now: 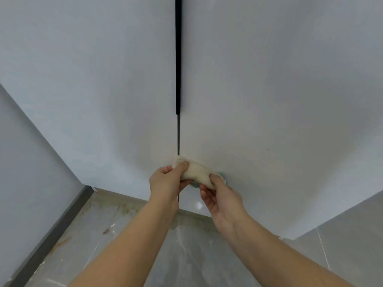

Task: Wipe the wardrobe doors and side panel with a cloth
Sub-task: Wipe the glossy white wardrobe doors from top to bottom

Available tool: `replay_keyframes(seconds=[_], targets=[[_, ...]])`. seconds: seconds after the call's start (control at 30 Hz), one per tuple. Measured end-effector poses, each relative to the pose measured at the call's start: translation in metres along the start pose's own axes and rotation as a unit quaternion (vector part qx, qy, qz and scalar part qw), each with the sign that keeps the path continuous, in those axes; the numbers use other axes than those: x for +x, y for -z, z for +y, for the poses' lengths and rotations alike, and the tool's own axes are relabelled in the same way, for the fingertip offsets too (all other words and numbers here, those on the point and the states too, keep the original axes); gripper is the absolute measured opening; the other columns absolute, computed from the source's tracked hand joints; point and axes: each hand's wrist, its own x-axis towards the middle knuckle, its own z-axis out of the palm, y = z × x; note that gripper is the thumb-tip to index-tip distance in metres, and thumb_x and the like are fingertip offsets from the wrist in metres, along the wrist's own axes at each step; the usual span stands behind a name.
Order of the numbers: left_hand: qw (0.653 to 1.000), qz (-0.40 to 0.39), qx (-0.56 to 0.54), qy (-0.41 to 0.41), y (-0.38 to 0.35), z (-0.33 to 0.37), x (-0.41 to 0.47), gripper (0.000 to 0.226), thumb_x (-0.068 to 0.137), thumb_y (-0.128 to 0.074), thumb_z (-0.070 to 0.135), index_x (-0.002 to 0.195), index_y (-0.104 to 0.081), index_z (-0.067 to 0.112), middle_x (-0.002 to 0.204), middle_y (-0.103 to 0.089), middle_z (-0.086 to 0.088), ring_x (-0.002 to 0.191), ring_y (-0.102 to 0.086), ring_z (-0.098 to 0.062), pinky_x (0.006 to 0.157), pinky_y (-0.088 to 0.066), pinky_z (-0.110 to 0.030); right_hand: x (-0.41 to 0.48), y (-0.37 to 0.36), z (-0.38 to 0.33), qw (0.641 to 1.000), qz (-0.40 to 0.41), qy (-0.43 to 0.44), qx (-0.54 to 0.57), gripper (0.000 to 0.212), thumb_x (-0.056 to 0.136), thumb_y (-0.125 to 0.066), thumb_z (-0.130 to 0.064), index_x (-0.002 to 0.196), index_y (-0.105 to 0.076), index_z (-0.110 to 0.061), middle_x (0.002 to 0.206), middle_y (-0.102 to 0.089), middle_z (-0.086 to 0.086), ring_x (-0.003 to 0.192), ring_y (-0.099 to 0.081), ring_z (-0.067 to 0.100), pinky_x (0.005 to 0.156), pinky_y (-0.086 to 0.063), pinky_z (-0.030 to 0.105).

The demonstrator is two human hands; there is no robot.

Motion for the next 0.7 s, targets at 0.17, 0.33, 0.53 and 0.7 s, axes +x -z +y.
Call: replay_keyframes(seconds=[0.17,0.33,0.53,0.7], targets=[[0.995,-0.063,-0.063,-0.041,-0.025,0.081,-0.047,0.018,0.084,-0.071,0.008,0.093,-0.057,0.001,0.091,-0.064,-0.011,0.075,-0.067,-0.015,0.055,-0.056,-0.017,-0.068,-0.042,-0.062,0.994,-0.053,0.098,0.0,0.012,0.091,-0.064,-0.01,0.097,-0.061,-0.001,0.069,-0.067,0.011,0.052,-0.063,0.013,0.05,-0.055,0.02],[0.99,-0.086,-0.112,-0.009,-0.034,0.102,-0.068,0.034,0.086,-0.07,0.009,0.113,-0.058,-0.009,0.107,-0.067,-0.019,0.081,-0.071,-0.021,0.058,-0.057,-0.021,-0.103,-0.055,-0.096,0.982,-0.088,0.166,-0.03,0.01,0.091,-0.064,-0.009,0.097,-0.061,-0.002,0.065,-0.069,0.006,0.057,-0.067,0.013,0.053,-0.056,0.022],[0.986,-0.114,-0.114,-0.032,-0.049,0.107,-0.086,0.035,0.087,-0.069,0.011,0.113,-0.057,-0.008,0.103,-0.067,-0.016,0.081,-0.071,-0.017,0.061,-0.058,-0.021,-0.116,-0.045,-0.108,0.968,-0.059,0.226,-0.087,0.013,0.091,-0.064,-0.012,0.1,-0.062,-0.002,0.081,-0.069,0.012,0.06,-0.067,0.015,0.057,-0.057,0.025],[0.973,-0.177,-0.108,-0.099,-0.068,0.126,-0.113,0.019,0.088,-0.068,0.014,0.097,-0.061,-0.001,0.098,-0.07,-0.013,0.081,-0.072,-0.014,0.066,-0.057,-0.02,-0.137,-0.044,-0.134,0.945,-0.062,0.317,-0.054,0.013,0.091,-0.065,-0.017,0.098,-0.062,-0.005,0.078,-0.067,0.009,0.058,-0.065,0.015,0.052,-0.054,0.023]])
